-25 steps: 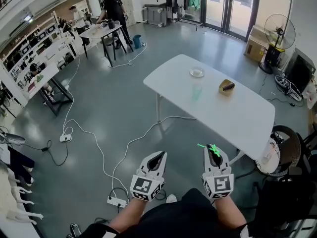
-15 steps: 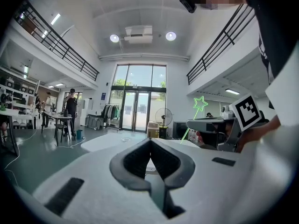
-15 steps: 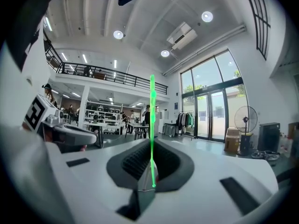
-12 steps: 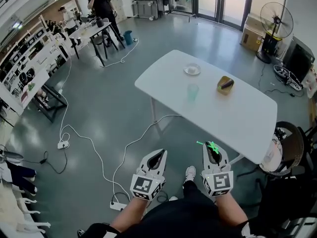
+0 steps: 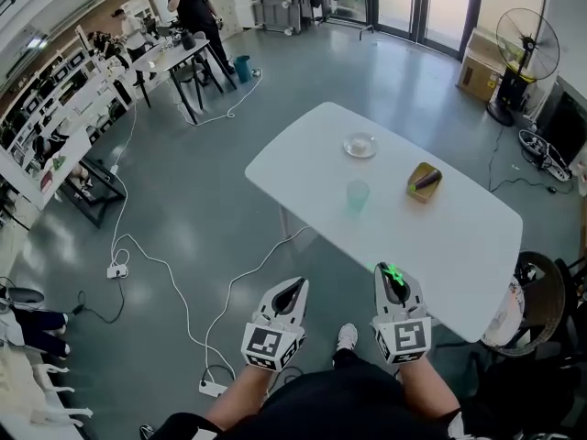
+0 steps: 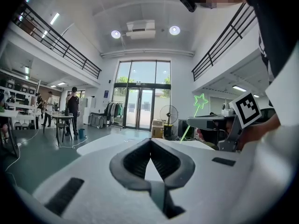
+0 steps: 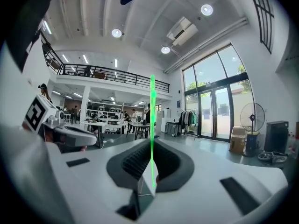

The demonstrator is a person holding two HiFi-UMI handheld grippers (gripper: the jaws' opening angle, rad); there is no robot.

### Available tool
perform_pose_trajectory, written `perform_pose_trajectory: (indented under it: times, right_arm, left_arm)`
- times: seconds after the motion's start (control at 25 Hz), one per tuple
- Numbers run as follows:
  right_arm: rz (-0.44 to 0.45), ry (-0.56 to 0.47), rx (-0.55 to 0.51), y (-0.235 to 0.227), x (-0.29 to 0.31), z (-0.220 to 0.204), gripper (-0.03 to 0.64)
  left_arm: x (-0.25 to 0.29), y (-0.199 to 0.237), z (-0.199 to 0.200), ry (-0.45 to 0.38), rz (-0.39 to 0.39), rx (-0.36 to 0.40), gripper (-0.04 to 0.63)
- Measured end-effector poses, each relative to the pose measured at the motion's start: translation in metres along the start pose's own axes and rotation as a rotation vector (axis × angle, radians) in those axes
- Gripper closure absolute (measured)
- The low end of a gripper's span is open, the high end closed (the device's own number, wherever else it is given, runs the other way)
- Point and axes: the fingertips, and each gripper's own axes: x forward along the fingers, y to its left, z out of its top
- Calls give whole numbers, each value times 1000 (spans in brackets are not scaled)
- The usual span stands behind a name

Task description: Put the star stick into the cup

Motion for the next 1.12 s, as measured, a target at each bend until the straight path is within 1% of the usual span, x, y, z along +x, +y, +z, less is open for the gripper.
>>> perform_pose_trajectory:
  times: [0.28,0.48,0.6,0.84,0.96,1.12]
  right_arm:
    - [16,-1,13,-53,42,0,598]
    - [32,-5,16,-81,68,-5,598]
    - [43,-4,16,-87,84,-8,598]
    - [47,-5,38,-104,114,-10,598]
    - [42,-4,39,-111,133,-9,598]
    - [29,1,41,-114,165,-8,598]
  left_arm:
    - [64,9,9,7,24,0,589]
    - [98,18,7,14,46,7,589]
    - [108,28,5,17,62,0,589]
    - [131,39,0,39,68,-2,589]
    - [147,50,1,43,60,-1,589]
    - [168,74,2,46,37,-2,589]
